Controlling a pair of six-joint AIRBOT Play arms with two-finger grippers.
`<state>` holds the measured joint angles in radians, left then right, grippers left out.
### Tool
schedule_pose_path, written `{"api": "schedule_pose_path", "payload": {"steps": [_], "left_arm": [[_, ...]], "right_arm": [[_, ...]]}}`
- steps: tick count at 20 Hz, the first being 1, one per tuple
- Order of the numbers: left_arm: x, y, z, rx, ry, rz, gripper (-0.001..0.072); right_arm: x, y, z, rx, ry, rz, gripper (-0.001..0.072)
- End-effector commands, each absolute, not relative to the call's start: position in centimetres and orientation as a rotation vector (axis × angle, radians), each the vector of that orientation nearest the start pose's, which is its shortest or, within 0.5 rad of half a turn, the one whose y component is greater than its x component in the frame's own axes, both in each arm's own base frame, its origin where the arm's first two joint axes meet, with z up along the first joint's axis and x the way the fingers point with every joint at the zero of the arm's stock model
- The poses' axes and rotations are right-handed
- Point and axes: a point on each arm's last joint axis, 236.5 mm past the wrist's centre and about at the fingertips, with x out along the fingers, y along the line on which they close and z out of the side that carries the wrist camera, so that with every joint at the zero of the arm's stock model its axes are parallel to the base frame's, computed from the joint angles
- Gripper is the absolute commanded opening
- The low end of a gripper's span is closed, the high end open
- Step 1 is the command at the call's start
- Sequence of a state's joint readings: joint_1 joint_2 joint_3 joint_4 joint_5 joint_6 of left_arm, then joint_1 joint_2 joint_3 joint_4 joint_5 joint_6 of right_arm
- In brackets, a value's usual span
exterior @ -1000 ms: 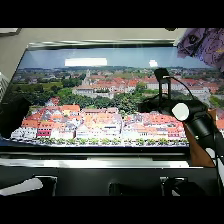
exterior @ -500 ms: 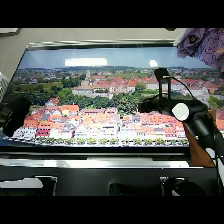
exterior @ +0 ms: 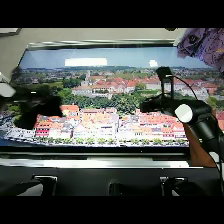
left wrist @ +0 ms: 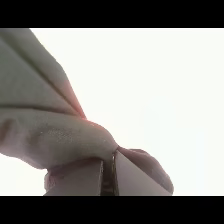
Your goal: Fold the clothes and pants, and hang the long-sleeved shirts on hangers.
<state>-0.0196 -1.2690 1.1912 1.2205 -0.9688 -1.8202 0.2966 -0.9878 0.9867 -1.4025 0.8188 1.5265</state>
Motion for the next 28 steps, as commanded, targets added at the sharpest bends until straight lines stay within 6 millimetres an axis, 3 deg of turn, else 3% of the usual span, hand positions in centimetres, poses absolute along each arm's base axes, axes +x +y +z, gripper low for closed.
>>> {"api": "schedule_pose_path", "payload": {"steps": [1,3,5,6,8,9,10,11,12,13,15,16,17,18,20,22,25,28], "left_arm": [[39.5,-23.2,8.1,-0.563,1.063,-0.328,0.0017],[38.2,-29.8,7.5,-0.571,1.045,-0.419,0.0018],[36.3,-35.0,4.6,-0.6,1.097,-0.446,0.0017],[35.4,-36.5,2.8,-0.61,1.143,-0.437,0.0018],[34.3,-37.8,0.0,-0.631,1.22,-0.412,0.0034],[34.6,-37.6,-0.3,-0.65,1.228,-0.399,0.0125],[35.5,-36.8,0.0,-0.665,1.214,-0.385,0.0284],[36.7,-35.3,0.9,-0.672,1.187,-0.375,0.0509],[38.0,-33.4,2.1,-0.663,1.162,-0.369,0.0674],[39.3,-30.6,3.5,-0.643,1.137,-0.361,0.07],[41.2,-24.3,6.2,-0.612,1.087,-0.325,0.0699],[41.8,-20.5,7.4,-0.6,1.061,-0.292,0.0699],[42.2,-16.9,8.5,-0.591,1.038,-0.258,0.0698],[42.3,-13.8,9.3,-0.582,1.02,-0.226,0.0698],[42.1,-8.2,10.1,-0.583,0.998,-0.153,0.0696],[41.7,-3.8,9.8,-0.614,1.007,-0.075,0.0695],[41.0,0.4,9.2,-0.664,1.017,0.013,0.0694],[40.2,3.6,8.6,-0.665,1.026,0.085,0.0678]], "right_arm": [[36.7,12.6,11.2,-0.084,0.787,0.329,0.0083],[35.7,11.6,11.9,-0.124,0.785,0.312,0.0083],[34.5,10.4,12.4,-0.16,0.803,0.293,0.0093],[33.8,10.1,12.3,-0.169,0.819,0.289,0.0096],[32.8,9.8,12.0,-0.173,0.858,0.287,0.0326],[32.4,9.8,11.7,-0.172,0.877,0.289,0.037],[32.2,9.8,11.5,-0.168,0.89,0.29,0.0368],[32.1,9.7,11.4,-0.145,0.9,0.273,0.0368],[32.3,9.1,11.5,-0.124,0.901,0.234,0.0364],[32.7,7.4,11.5,-0.082,0.901,0.132,0.0363],[33.6,2.0,11.6,0.055,0.888,-0.126,0.0381],[33.7,0.1,10.8,0.166,0.909,-0.196,0.0384],[34.0,-0.7,9.2,0.308,0.952,-0.215,0.0449],[34.6,0.2,7.3,0.469,1.008,-0.155,0.0476],[36.2,5.0,5.4,0.737,1.085,0.11,0.0527],[37.6,9.4,3.9,0.892,1.143,0.311,0.0538],[38.3,13.9,-0.7,0.894,1.245,0.383,0.0539],[38.7,16.9,-5.1,0.861,1.301,0.358,0.0538]]}}
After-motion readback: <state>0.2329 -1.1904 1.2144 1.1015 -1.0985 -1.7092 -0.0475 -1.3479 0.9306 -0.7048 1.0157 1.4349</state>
